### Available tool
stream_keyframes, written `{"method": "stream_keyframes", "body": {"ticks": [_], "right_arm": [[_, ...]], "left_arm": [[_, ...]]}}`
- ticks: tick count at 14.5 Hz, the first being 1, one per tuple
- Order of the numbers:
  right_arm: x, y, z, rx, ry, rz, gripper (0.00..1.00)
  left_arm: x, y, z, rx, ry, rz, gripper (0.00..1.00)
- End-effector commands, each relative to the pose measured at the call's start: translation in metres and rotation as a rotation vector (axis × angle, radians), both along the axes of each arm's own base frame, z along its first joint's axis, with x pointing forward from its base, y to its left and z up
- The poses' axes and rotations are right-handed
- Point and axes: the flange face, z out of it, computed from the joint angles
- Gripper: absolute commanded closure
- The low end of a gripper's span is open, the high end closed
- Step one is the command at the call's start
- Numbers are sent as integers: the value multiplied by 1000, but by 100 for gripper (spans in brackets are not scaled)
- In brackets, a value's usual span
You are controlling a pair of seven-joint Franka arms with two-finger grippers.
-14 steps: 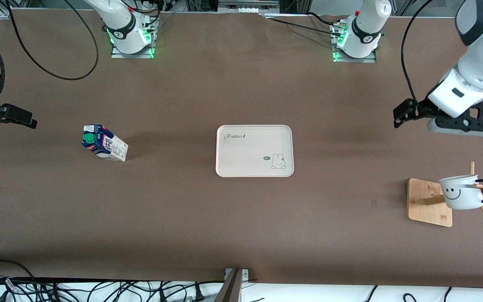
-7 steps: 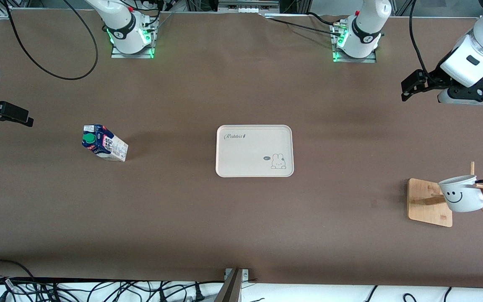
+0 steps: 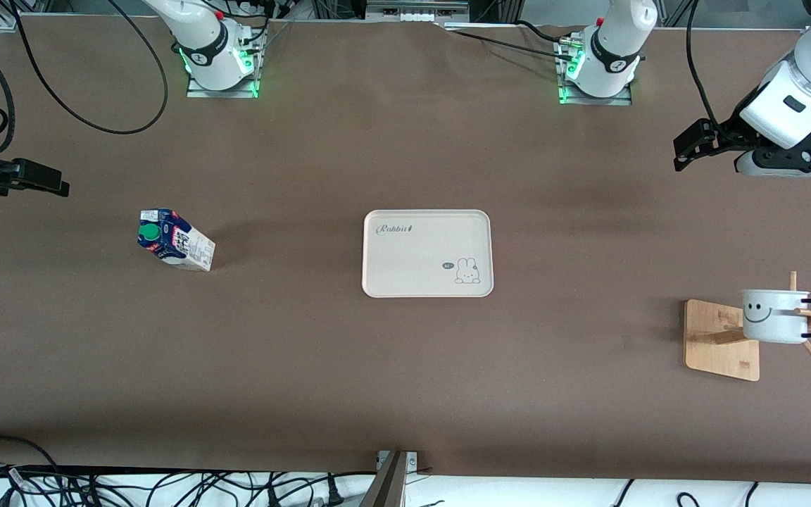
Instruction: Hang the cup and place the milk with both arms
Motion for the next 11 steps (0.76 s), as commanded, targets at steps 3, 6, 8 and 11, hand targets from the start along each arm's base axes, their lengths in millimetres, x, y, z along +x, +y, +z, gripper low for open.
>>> {"method": "stream_keyframes", "body": {"ticks": [3,6,8,11], "right_arm": [[-12,11,4,-37,37,11,0],[-3,0,18,-57,-42,5,0],[4,-5,29,-60,-90,2,0],[-1,-5,40,-69,-105,-9,0]], "left_arm": [[-1,-1,6,-13,-7,15,0],[-1,-1,6,-14,-7,17,0],[-1,-1,6,-14,-7,17,0],[-1,-1,6,-14,-9,17,0]]}}
